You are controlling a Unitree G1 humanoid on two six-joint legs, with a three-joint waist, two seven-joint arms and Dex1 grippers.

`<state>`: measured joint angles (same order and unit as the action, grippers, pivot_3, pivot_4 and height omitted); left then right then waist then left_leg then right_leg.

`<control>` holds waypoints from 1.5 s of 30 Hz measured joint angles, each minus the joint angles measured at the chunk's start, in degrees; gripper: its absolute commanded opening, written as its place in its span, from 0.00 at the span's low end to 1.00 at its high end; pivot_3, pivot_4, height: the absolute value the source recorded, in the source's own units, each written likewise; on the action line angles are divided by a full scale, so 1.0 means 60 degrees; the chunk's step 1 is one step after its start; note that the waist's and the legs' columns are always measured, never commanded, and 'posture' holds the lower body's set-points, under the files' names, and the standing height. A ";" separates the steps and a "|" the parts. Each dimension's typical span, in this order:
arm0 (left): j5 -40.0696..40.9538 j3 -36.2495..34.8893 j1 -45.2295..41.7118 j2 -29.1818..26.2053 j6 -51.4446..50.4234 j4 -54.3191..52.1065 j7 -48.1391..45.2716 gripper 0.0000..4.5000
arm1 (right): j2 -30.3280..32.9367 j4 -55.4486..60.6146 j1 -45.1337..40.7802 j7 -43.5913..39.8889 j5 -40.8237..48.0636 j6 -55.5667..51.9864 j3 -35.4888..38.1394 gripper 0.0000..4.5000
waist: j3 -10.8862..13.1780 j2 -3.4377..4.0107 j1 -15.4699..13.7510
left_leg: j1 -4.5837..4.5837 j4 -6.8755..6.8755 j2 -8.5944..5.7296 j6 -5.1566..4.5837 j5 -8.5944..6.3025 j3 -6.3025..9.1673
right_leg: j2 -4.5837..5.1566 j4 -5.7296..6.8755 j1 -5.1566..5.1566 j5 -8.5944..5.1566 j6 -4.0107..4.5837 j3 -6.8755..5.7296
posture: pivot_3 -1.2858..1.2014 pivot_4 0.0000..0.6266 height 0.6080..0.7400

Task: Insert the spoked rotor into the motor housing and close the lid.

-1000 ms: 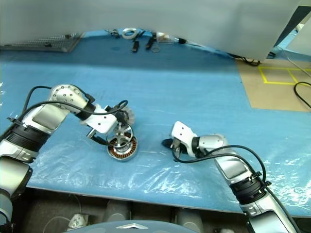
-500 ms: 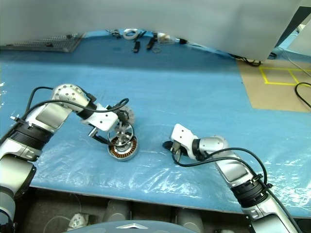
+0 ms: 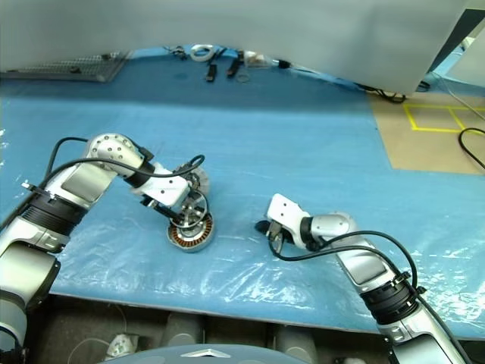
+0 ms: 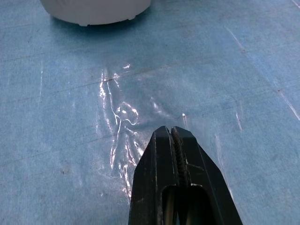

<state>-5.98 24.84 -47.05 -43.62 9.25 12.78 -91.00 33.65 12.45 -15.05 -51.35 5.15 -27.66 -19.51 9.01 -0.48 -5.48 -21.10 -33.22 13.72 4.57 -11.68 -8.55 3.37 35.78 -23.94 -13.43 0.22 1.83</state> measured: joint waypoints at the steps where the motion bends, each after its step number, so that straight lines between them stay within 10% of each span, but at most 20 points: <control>1: -0.0002 -0.0015 0.0002 -0.0008 -0.0016 -0.0005 0.0028 0.33 | 0.0000 0.0014 0.0000 0.0000 -0.0014 -0.0037 -0.0003 0.00 | -0.0001 0.0001 -0.0002 | 0.0001 0.0000 -0.0001 0.0000 0.0000 0.0000 | 0.0002 0.0000 0.0000 0.0000 0.0000 0.0000 | 0.52 0.24 1.00; 19: 0.0122 -0.0275 0.0340 -0.0007 -0.0603 -0.0390 0.0438 0.29 | 0.0023 0.0291 -0.0074 -0.0054 -0.0109 -0.0220 -0.0061 0.00 | -0.0001 0.0001 0.0001 | -0.0003 0.0000 -0.0001 0.0000 0.0000 0.0000 | 0.0001 -0.0001 0.0000 0.0000 0.0000 0.0000 | 0.52 0.24 1.00; 45: 0.3129 -0.4176 0.4777 -0.1328 -0.5665 -0.6346 0.3455 0.29 | -0.0165 -0.1261 -0.0949 -0.0595 -0.0109 0.0821 -0.0062 0.00 | 0.0000 0.0000 0.0159 | -0.0013 0.0004 0.0005 0.0000 -0.0001 0.0000 | -0.0002 -0.0009 -0.0007 -0.0002 0.0003 -0.0005 | 0.52 0.24 1.00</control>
<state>12.79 -0.21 -18.38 -51.59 -24.74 -25.30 -70.27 32.66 4.89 -20.74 -54.92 4.49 -22.74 -19.88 9.01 -0.47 -4.53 -21.17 -33.20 13.75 4.57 -11.68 -8.55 3.36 35.73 -23.99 -13.44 0.24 1.80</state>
